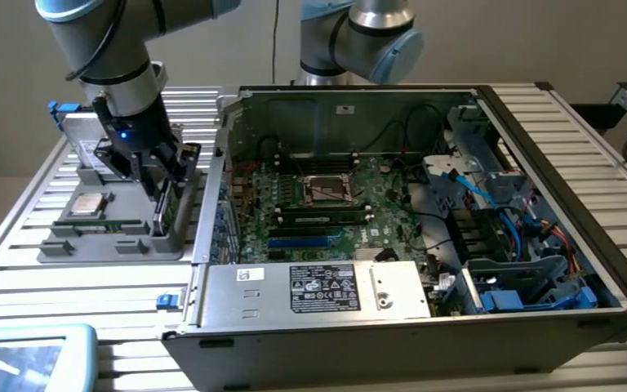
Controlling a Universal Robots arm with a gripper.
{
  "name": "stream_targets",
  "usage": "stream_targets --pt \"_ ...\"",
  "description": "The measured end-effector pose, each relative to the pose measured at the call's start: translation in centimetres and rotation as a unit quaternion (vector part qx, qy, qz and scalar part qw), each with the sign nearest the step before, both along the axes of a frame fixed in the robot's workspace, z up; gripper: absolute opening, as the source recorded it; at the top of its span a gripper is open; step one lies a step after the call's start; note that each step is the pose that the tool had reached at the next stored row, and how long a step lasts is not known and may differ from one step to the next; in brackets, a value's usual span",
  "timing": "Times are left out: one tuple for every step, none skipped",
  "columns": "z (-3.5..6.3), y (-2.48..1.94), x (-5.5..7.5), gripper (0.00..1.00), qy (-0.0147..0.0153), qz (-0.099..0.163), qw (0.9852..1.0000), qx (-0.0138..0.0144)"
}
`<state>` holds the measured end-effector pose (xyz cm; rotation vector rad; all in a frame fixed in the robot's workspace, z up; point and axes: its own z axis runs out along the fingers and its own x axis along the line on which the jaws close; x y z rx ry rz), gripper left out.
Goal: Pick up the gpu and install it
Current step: 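Pick up the gpu and move the gpu toward the slot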
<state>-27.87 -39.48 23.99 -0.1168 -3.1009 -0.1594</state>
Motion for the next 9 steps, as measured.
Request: stream_targets --pt "-0.11 0.0 0.0 0.5 0.0003 0.0 1.0 0.0012" --pt "-0.22 0.0 0.0 0.5 0.0008 -0.001 1.0 0.0021" --pt "-0.33 -0.01 0.0 0.5 0.0014 -0.001 1.0 0.0028" --pt "-0.44 -0.01 0.0 0.5 0.0021 -0.001 1.0 0.0034" --pt "-0.54 -0.01 0.0 0.5 0.0029 -0.002 1.0 0.004" --pt "-0.64 -0.03 0.0 0.5 0.0037 -0.002 1.0 0.0046" --pt "-0.75 -0.04 0.0 0.5 0.0045 -0.002 1.0 0.0055" --pt "-0.84 -0.04 0.0 0.5 0.0055 -0.003 1.0 0.0059" --pt "-0.91 -0.04 0.0 0.5 0.0065 -0.003 1.0 0.0064"
